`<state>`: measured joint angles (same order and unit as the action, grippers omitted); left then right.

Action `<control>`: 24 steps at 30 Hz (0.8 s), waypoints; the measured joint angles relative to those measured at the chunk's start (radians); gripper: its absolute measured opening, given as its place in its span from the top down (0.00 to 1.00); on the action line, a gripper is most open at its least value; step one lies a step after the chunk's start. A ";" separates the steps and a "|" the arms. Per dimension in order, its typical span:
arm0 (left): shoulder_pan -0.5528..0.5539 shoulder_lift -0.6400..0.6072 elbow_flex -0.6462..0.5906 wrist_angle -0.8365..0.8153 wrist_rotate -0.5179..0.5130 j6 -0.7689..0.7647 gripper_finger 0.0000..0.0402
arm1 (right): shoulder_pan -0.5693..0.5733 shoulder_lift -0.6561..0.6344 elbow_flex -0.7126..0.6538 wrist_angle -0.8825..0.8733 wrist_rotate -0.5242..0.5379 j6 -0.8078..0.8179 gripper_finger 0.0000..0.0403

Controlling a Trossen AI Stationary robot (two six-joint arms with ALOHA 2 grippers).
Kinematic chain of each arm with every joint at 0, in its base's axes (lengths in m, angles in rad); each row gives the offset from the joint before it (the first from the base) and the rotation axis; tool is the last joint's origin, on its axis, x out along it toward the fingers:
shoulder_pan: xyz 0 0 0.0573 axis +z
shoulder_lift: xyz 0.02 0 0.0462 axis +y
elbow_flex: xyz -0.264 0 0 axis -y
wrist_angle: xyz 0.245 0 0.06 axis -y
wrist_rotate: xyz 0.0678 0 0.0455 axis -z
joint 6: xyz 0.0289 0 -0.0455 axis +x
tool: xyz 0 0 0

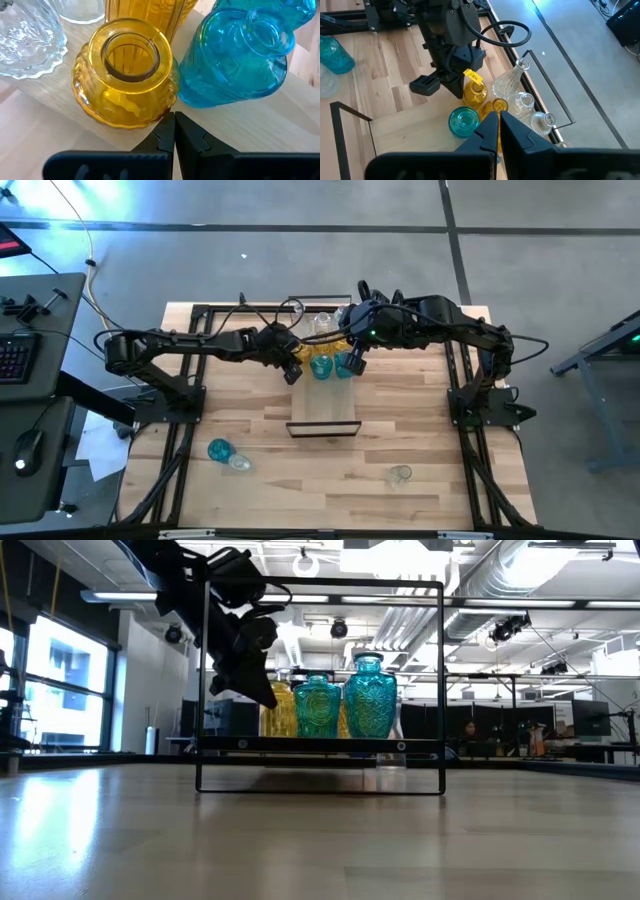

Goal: Sort vases onto shelf
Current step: Move the bottom yellow flower vase to the center of the shelf aligned with the other yellow flower vase

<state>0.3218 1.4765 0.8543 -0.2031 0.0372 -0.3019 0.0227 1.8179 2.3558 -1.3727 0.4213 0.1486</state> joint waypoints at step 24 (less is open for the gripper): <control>0.018 0.000 0.000 0.031 0.071 -0.024 1.00 | 0.000 0.000 0.000 0.000 -0.001 0.003 1.00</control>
<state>0.3402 1.4761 0.8543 -0.1726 0.1083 -0.3261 0.0227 1.8179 2.3558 -1.3727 0.4202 0.1520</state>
